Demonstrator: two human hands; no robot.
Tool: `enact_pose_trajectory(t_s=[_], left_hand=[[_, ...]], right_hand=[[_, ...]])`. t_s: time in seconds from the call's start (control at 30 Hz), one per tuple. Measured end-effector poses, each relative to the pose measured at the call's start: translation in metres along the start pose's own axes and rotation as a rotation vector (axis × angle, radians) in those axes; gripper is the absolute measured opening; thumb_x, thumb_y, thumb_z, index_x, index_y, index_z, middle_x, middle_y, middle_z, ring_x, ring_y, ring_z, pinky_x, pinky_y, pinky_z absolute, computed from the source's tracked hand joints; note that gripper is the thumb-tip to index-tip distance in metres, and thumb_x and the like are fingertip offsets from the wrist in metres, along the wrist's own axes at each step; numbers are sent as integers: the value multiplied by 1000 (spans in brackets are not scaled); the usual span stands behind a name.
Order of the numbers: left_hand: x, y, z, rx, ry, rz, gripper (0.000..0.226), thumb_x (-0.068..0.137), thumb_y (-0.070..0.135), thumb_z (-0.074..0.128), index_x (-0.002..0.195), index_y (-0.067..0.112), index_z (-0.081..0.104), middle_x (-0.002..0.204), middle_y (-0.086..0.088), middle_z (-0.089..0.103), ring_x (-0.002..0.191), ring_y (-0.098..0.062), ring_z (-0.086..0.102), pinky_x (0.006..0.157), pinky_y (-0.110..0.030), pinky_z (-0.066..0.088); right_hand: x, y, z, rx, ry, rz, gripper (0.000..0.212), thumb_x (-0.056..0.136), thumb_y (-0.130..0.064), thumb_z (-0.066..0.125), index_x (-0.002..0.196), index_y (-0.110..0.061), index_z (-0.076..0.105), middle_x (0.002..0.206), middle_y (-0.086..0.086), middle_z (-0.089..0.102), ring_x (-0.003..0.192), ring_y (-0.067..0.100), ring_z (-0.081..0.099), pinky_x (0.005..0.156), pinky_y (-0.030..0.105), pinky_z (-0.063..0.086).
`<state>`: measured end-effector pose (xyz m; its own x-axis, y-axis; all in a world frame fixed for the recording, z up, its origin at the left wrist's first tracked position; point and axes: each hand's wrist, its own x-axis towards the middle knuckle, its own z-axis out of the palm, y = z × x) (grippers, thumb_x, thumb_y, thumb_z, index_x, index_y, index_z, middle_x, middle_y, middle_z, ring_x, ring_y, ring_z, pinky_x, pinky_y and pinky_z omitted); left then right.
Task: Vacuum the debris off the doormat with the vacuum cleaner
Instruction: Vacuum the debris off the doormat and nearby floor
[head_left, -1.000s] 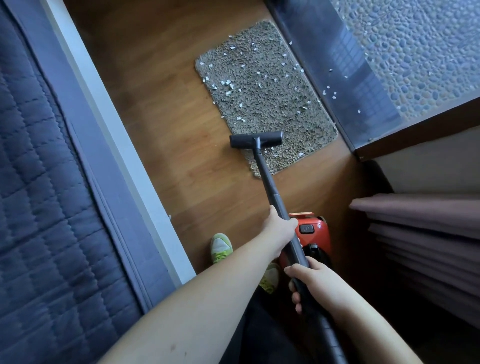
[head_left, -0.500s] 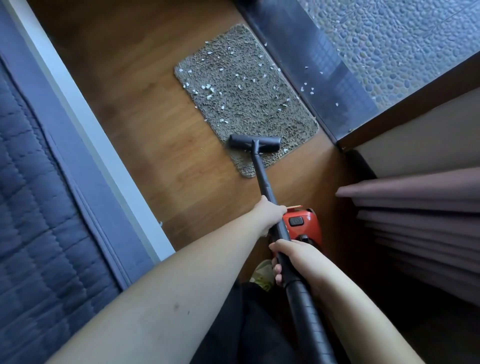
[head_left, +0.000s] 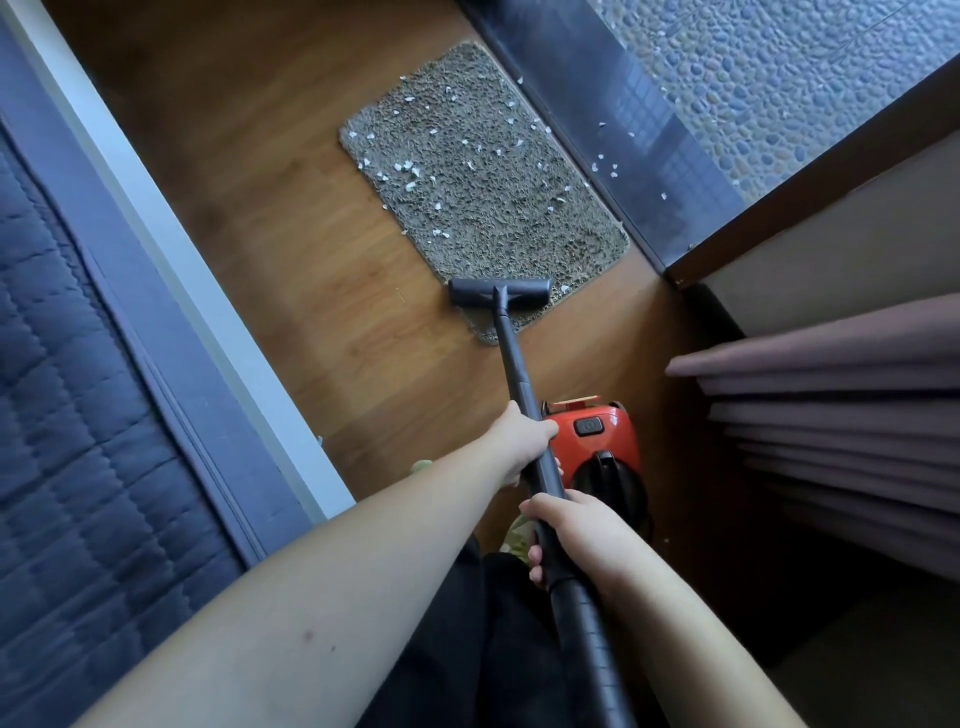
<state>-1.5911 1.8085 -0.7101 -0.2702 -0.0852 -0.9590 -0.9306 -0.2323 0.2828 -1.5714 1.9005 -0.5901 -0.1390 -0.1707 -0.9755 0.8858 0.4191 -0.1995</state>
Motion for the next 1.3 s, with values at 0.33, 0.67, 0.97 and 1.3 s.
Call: enact_pose_trajectory(t_s=[0.33,0.67,0.97,1.3], left_hand=[[11,-26,1,-29,-14,-38,93,73,38,60,152,34,12,132,-21,57,92,-33,72,86,-52,58],[3,-8,4,-83,-12,-13,77,83,27,59,149,30,20,114,-23,62,74,-30,70,72,-43,61],[11,-12,7,-163,-10,18,71,94,16,55,154,21,18,83,-14,59,57,-18,61,54,-30,56],[11,-1,10,-131,39,-9,66,93,14,54,151,19,22,93,-15,56,62,-23,62,57,-35,58]], right_hand=[[-3,18,5,-67,52,-2,15,88,-7,53,101,-3,48,48,10,51,35,21,48,41,26,45],[-4,1,1,-154,53,-20,22,89,-10,53,109,-1,48,47,11,54,34,23,49,42,27,46],[-2,-6,-2,-343,114,-18,10,90,-10,50,98,-5,47,52,10,57,34,21,52,40,28,50],[0,-12,-8,-280,40,-7,11,90,-9,49,99,-4,47,55,11,55,33,19,50,39,26,47]])
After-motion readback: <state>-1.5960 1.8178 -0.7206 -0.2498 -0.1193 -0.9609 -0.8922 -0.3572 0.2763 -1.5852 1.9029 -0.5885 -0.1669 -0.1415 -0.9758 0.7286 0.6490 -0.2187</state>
